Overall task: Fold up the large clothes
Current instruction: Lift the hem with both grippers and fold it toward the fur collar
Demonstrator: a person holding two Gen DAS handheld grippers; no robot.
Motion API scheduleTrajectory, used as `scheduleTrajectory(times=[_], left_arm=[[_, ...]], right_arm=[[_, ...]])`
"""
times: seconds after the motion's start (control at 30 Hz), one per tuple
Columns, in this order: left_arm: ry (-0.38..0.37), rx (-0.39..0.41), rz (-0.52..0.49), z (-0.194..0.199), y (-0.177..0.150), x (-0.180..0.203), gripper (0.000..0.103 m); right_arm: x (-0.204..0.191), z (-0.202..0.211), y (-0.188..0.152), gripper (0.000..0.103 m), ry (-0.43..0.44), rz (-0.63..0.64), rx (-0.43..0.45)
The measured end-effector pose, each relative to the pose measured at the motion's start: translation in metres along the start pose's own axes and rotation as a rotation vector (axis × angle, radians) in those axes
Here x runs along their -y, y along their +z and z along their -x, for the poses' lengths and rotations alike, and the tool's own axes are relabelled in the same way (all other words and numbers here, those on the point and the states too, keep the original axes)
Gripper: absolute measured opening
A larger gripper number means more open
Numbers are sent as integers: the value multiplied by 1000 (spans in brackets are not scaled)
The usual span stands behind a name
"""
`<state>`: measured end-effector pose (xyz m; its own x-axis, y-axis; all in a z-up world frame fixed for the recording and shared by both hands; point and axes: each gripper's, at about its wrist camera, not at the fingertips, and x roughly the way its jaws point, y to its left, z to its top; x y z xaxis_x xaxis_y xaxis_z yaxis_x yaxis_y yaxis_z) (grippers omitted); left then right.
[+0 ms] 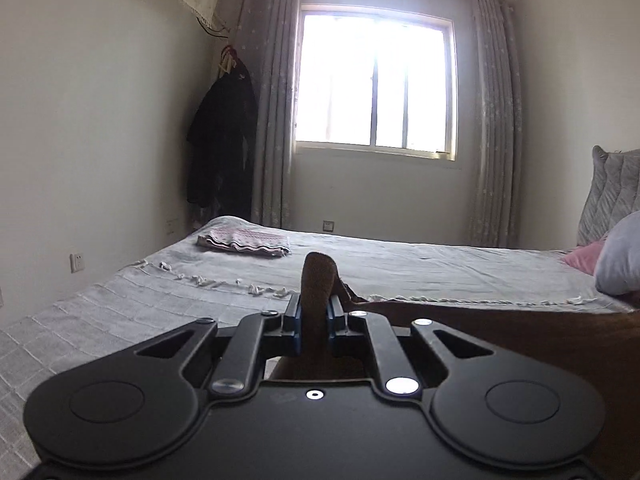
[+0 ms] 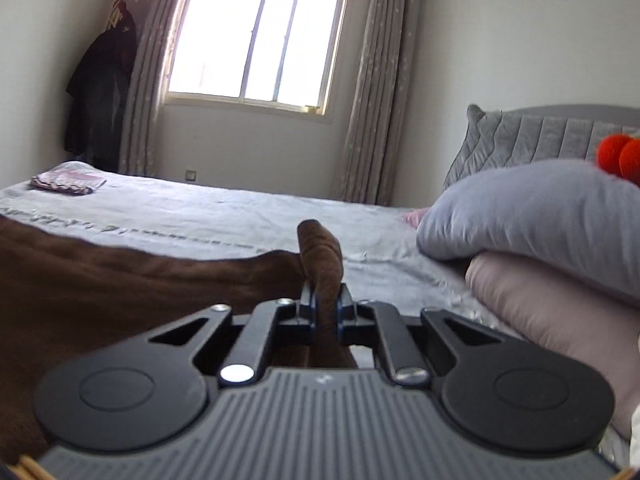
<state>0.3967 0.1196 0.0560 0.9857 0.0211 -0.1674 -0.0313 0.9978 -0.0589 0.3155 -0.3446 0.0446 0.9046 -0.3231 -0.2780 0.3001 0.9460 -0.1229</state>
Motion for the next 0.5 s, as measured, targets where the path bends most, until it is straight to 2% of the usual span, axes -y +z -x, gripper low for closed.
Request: scheduleTrajectory(times=[0.13,0.23,0.3,0.37,0.43,0.5], left_arm=[[70,-23,-53,-60,-25,20,12],[121,-79,-118,-100,-65,27,12],[151,-143,-144,-122,-94,29,12],[171,-240,-133,-142,-104,28,13],[184,-292,-112,-154,-104,23,15],[191,-347,-85,-161,-104,17,18]], right_arm=[[-21,-64,-5,8,-45,21,-46],[-36,-108,-38,8,-66,71,-117],[-46,-135,-64,10,-63,109,-188],[-54,-158,-91,11,-61,117,-276],[-61,-171,-100,13,-73,136,-335],[-57,-178,-97,19,-86,114,-363]])
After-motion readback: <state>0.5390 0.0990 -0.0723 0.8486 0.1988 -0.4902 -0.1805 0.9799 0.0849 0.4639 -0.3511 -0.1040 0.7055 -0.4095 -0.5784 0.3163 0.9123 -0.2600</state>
